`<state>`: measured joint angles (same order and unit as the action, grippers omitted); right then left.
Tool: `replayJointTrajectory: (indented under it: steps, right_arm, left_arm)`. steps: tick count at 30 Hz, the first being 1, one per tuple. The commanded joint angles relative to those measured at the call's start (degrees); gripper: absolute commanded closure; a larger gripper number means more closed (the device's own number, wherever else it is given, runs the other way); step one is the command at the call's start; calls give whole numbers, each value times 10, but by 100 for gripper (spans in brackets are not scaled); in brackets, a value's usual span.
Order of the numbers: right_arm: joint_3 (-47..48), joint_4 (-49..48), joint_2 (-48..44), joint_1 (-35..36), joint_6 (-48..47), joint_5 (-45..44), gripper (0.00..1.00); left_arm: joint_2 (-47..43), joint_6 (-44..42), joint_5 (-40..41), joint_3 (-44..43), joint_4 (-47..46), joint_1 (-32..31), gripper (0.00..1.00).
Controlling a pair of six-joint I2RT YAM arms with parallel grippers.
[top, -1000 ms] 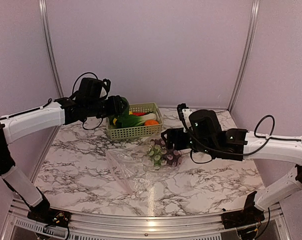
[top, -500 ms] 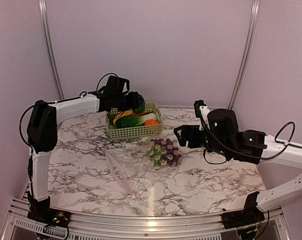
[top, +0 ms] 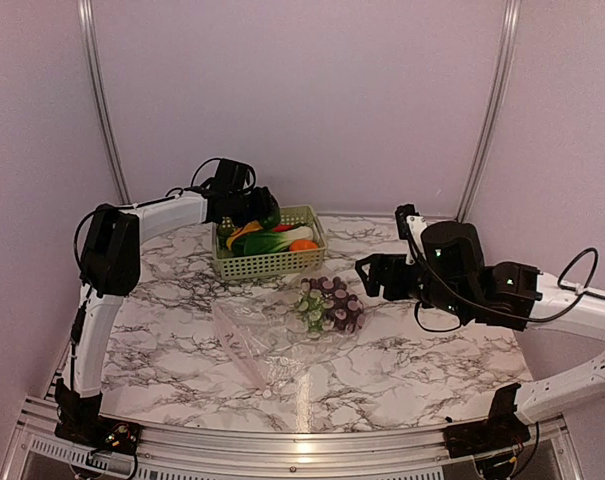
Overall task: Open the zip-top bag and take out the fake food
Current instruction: Place the fake vegetable in the bin.
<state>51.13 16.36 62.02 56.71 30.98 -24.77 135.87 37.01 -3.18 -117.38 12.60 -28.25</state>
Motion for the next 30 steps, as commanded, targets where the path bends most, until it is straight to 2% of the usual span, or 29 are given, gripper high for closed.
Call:
replayJointTrajectory:
  steps: [1,9,19,25,30]
  right_arm:
    - [0,9,2,-3,5,1,14]
    - [1,1,20,-2,1,6,14]
    - [8,-4,42,-3,-5,8,13]
    - [19,-12,71,-9,-12,27,13]
    - [23,-33,101,-24,-23,58,15]
  left_arm:
    - [7,-9,-12,-19,24,2,25]
    - [-10,-35,-26,-17,33,2,18]
    - [-68,-48,-32,28,27,1,19]
    - [-171,-50,-35,147,-6,-3,20]
    - [-299,-37,-32,306,-49,-10,24]
